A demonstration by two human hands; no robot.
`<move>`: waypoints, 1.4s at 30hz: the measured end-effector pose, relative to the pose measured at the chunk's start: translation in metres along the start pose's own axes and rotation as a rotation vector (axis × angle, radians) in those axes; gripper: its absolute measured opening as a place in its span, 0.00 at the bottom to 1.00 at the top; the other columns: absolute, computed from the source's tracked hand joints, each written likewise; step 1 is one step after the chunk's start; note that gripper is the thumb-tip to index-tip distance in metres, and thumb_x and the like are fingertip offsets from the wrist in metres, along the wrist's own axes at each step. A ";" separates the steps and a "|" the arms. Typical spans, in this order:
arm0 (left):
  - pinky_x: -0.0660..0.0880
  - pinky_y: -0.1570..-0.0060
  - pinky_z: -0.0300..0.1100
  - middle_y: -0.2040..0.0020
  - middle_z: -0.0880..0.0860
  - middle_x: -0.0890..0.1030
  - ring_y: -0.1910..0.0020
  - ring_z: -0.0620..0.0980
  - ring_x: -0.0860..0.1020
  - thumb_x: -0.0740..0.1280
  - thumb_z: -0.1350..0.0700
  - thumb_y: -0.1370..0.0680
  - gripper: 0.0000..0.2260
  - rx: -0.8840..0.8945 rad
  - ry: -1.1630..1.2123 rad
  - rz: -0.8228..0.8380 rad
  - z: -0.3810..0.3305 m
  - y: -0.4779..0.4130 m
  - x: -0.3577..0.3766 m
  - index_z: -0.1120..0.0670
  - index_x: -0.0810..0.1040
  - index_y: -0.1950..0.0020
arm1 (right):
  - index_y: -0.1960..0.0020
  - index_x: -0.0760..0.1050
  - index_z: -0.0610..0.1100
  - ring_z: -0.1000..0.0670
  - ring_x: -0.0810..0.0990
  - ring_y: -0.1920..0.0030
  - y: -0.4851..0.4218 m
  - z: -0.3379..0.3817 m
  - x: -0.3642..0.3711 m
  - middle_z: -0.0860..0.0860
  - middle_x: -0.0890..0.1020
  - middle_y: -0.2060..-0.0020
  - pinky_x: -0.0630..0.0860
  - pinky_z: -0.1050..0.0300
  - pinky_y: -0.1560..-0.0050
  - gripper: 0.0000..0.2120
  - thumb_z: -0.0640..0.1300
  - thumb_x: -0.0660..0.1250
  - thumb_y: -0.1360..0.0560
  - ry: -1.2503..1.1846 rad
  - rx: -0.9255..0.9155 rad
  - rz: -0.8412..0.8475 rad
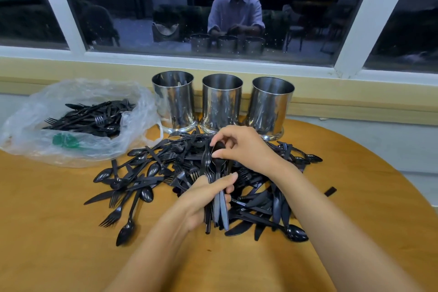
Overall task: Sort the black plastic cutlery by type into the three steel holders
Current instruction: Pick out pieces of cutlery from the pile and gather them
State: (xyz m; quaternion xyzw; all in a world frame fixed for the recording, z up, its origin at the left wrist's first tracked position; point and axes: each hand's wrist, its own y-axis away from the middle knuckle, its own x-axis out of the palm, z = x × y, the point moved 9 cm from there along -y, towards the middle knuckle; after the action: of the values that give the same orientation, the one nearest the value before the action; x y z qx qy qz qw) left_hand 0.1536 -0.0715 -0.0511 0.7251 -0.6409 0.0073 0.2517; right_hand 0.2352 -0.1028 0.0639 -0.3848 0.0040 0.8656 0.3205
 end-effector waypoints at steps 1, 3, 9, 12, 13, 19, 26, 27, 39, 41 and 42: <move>0.72 0.65 0.41 0.66 0.52 0.71 0.70 0.47 0.70 0.73 0.50 0.25 0.13 0.000 -0.001 -0.010 0.001 -0.001 0.000 0.57 0.73 0.59 | 0.49 0.80 0.44 0.59 0.71 0.69 0.002 -0.002 -0.001 0.53 0.75 0.64 0.70 0.70 0.62 0.09 0.40 0.75 0.29 -0.039 -0.001 -0.025; 0.72 0.64 0.42 0.67 0.52 0.72 0.69 0.48 0.71 0.68 0.55 0.21 0.08 0.011 0.049 -0.039 0.003 0.000 -0.003 0.58 0.74 0.54 | 0.47 0.79 0.46 0.57 0.73 0.66 0.009 -0.005 -0.006 0.52 0.77 0.59 0.74 0.67 0.59 0.10 0.39 0.73 0.27 -0.142 0.008 -0.113; 0.73 0.67 0.41 0.68 0.51 0.74 0.71 0.48 0.73 0.65 0.57 0.19 0.05 0.104 0.129 -0.177 -0.009 0.026 -0.051 0.58 0.73 0.49 | 0.48 0.78 0.46 0.54 0.73 0.66 0.020 -0.015 0.018 0.53 0.78 0.61 0.76 0.58 0.56 0.06 0.38 0.68 0.24 -0.118 0.058 -0.217; 0.72 0.65 0.43 0.67 0.51 0.74 0.71 0.49 0.72 0.65 0.57 0.19 0.05 0.170 0.151 -0.275 -0.026 0.044 -0.104 0.57 0.73 0.51 | 0.47 0.79 0.44 0.57 0.72 0.66 0.014 -0.011 0.067 0.55 0.77 0.62 0.73 0.66 0.58 0.06 0.38 0.68 0.23 -0.033 0.062 -0.093; 0.72 0.64 0.44 0.66 0.51 0.74 0.70 0.49 0.72 0.65 0.56 0.19 0.05 0.188 0.169 -0.305 -0.031 0.051 -0.124 0.57 0.73 0.51 | 0.47 0.79 0.44 0.58 0.73 0.66 0.011 -0.008 0.087 0.54 0.77 0.61 0.73 0.66 0.58 0.06 0.38 0.68 0.23 0.000 0.049 -0.035; 0.73 0.70 0.40 0.67 0.50 0.73 0.72 0.47 0.71 0.62 0.57 0.18 0.04 0.230 0.223 -0.395 -0.051 0.084 -0.205 0.56 0.71 0.50 | 0.36 0.75 0.46 0.54 0.73 0.55 -0.009 0.029 0.187 0.52 0.74 0.49 0.75 0.54 0.50 0.15 0.39 0.67 0.22 0.262 -0.088 0.255; 0.72 0.70 0.40 0.67 0.50 0.73 0.72 0.47 0.71 0.63 0.57 0.19 0.04 0.256 0.239 -0.444 -0.051 0.115 -0.227 0.56 0.72 0.51 | 0.48 0.78 0.39 0.45 0.71 0.48 -0.009 0.062 0.228 0.46 0.72 0.50 0.75 0.44 0.58 0.07 0.33 0.64 0.24 0.529 -0.384 0.270; 0.72 0.69 0.40 0.68 0.50 0.72 0.71 0.47 0.71 0.63 0.57 0.19 0.05 0.264 0.235 -0.443 -0.050 0.118 -0.225 0.56 0.72 0.53 | 0.50 0.79 0.38 0.45 0.71 0.50 -0.007 0.063 0.227 0.46 0.73 0.51 0.76 0.44 0.59 0.06 0.33 0.65 0.24 0.511 -0.406 0.240; 0.74 0.68 0.41 0.68 0.51 0.75 0.71 0.48 0.73 0.67 0.55 0.20 0.06 0.220 0.448 -0.431 -0.008 0.099 -0.160 0.57 0.74 0.53 | 0.47 0.77 0.52 0.59 0.74 0.68 0.032 0.027 0.112 0.59 0.75 0.69 0.72 0.60 0.65 0.09 0.47 0.57 0.17 0.000 0.087 -0.271; 0.74 0.71 0.41 0.69 0.51 0.74 0.72 0.47 0.72 0.70 0.54 0.23 0.09 0.190 0.462 -0.418 0.001 0.091 -0.142 0.57 0.75 0.57 | 0.35 0.76 0.49 0.65 0.73 0.59 0.041 0.010 0.108 0.62 0.79 0.58 0.68 0.69 0.57 0.15 0.45 0.55 0.17 -0.006 0.229 -0.198; 0.74 0.72 0.40 0.70 0.50 0.73 0.73 0.47 0.72 0.71 0.53 0.24 0.10 0.180 0.447 -0.413 0.004 0.087 -0.134 0.57 0.74 0.59 | 0.31 0.73 0.47 0.65 0.72 0.53 0.045 0.003 0.108 0.59 0.80 0.49 0.66 0.70 0.52 0.17 0.44 0.54 0.16 -0.063 0.288 -0.150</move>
State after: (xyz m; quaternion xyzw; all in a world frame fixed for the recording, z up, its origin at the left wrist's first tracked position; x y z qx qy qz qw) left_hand 0.0468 0.0466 -0.0684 0.8399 -0.4056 0.1718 0.3171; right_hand 0.1542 -0.0783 -0.0175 -0.3068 0.0895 0.8413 0.4359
